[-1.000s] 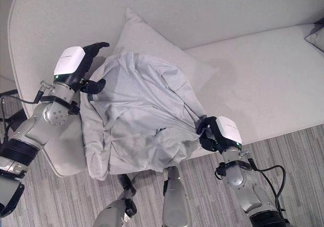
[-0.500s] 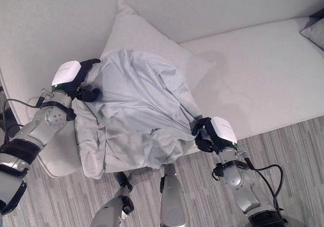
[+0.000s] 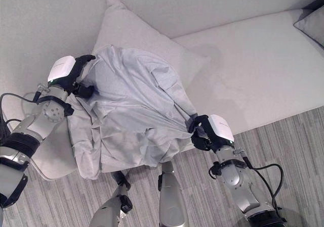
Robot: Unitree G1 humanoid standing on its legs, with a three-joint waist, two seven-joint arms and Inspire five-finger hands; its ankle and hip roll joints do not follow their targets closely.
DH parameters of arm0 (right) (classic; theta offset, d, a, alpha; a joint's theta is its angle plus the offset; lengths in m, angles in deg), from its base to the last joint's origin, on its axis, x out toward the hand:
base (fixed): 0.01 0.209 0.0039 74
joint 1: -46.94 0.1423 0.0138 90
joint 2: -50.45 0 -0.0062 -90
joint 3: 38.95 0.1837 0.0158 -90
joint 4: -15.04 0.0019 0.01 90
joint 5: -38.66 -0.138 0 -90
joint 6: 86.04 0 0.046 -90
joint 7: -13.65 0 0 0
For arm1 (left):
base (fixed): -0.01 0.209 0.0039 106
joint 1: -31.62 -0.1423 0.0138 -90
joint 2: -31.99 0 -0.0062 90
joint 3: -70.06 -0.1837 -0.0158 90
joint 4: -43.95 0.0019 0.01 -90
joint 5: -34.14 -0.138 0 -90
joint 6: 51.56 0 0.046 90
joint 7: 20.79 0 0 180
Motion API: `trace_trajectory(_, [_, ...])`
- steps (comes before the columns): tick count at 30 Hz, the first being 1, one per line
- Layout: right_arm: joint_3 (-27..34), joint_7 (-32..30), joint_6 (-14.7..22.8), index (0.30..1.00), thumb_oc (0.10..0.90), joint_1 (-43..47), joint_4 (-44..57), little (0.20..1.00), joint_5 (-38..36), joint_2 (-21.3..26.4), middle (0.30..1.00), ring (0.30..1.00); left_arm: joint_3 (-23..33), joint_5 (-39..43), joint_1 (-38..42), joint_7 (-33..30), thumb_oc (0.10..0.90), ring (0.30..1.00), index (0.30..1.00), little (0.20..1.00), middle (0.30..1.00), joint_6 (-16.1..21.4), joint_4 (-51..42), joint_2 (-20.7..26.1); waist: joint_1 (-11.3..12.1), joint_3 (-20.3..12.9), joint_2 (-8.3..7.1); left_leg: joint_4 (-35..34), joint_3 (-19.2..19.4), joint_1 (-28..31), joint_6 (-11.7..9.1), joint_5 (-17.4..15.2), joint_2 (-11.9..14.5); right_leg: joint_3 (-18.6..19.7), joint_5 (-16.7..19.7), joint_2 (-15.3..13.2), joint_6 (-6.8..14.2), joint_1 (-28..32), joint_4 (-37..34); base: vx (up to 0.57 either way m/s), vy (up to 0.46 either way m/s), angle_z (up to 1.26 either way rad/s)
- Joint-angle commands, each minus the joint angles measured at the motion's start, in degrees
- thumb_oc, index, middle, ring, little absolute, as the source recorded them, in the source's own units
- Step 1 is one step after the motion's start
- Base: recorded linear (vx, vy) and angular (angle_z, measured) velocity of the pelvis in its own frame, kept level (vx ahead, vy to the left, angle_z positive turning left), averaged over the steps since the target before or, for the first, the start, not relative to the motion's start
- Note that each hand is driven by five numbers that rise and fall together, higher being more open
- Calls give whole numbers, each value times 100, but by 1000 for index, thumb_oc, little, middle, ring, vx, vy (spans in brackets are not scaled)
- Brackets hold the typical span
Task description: Hang the clothes on the sofa on the clothes rack.
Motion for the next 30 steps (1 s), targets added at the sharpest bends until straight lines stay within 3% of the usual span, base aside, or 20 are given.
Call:
trace_trajectory(1, [286, -324, 251, 300, 400, -91, 264, 300, -75, 47, 300, 300, 412, 291, 552, -560, 400, 300, 300, 300, 300, 230, -268, -208, 14, -195, -171, 36, -402, 342, -312, -630, 335, 28, -389, -176, 608, 507, 24, 0, 0, 0])
trace_trajectory(8, [319, -383, 102, 300, 400, -113, 83, 300, -21, -59, 300, 300, 964, 456, -94, -751, 400, 300, 300, 300, 300, 276, -1269, -523, 136, -324, -76, 36, -463, 560, -307, -680, 314, -48, -503, -165, 559, 809, 24, 23, -19, 0])
trace_trajectory(15, [696, -184, -11, 300, 400, 330, 149, 300, -117, 92, 300, 300, 2220, 281, -1480, -647, 400, 300, 300, 300, 300, 361, -3133, -486, 520, -1027, 70, 36, -532, 1278, -273, -682, 386, -367, -856, -39, 321, 1763, 24, 54, -77, 15])
trace_trajectory(17, [864, -153, 10, 300, 400, 938, 321, 300, -158, 501, 300, 300, 2643, 248, -1780, -598, 400, 300, 300, 300, 300, 389, -3558, -212, 726, -1411, 113, 36, -625, 1656, -281, -677, 436, -491, -1039, 60, 244, 2264, 24, 57, -111, 23])
trace_trajectory(22, [973, -222, 69, 300, 400, 1348, 445, 300, -265, 704, 300, 300, 2911, 211, -1883, -632, 400, 300, 300, 300, 300, 412, -3706, 74, 866, -1609, 105, 36, -678, 1832, -301, -603, 452, -574, -1107, 101, 190, 2510, 24, 9, -69, 12])
trace_trajectory(26, [1130, -317, 197, 300, 400, 2411, 677, 300, -821, 1273, 300, 300, 3560, 85, -1982, -910, 400, 300, 300, 300, 300, 292, -3991, 614, 1221, -1957, 96, 36, -873, 2153, -404, -435, 550, -832, -1372, 230, 115, 3063, 24, 2, -97, 20])
trace_trajectory(30, [909, -368, 198, 300, 400, 3113, 492, 300, -1082, 1612, 300, 300, 3831, -36, -1931, -1134, 400, 300, 300, 300, 300, 169, -3967, 983, 1414, -1990, 60, 96, -1065, 2137, -433, -321, 557, -968, -1418, 229, 95, 3181, 24, -49, -26, 22])
